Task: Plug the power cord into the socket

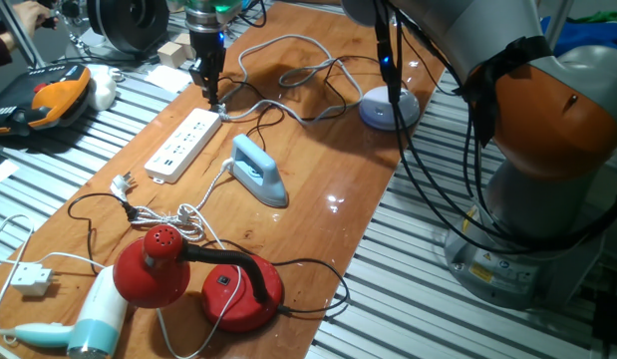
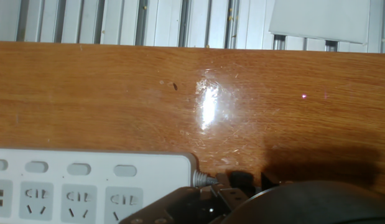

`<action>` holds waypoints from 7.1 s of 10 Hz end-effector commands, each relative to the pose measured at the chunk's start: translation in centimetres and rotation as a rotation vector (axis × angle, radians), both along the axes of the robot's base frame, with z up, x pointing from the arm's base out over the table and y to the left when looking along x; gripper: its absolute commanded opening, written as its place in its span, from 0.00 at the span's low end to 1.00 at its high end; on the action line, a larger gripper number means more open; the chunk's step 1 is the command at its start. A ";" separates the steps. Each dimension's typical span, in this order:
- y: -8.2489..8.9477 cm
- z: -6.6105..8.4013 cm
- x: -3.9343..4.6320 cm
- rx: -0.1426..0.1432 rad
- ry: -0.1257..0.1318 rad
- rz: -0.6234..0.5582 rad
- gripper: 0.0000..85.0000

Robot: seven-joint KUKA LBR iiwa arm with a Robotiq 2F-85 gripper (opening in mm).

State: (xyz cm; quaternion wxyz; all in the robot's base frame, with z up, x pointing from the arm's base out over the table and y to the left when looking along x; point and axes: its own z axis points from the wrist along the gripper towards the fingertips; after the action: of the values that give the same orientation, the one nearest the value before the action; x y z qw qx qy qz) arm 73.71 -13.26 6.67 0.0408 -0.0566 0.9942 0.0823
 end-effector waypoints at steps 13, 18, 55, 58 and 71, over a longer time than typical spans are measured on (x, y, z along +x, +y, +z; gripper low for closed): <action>0.2 -0.8 0.17 -0.014 -0.010 -0.007 0.40; 0.3 -1.5 0.26 -0.014 0.001 -0.010 0.40; 0.6 1.8 0.73 -0.056 0.037 0.014 0.00; 1.2 3.8 0.85 -0.078 0.035 0.022 0.00; 6.7 7.3 -1.94 -0.115 0.137 -0.928 0.00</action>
State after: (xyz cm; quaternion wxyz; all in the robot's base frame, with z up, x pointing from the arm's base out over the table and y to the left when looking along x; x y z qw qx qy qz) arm 71.75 -6.59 13.97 0.0023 0.1292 0.9916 0.0053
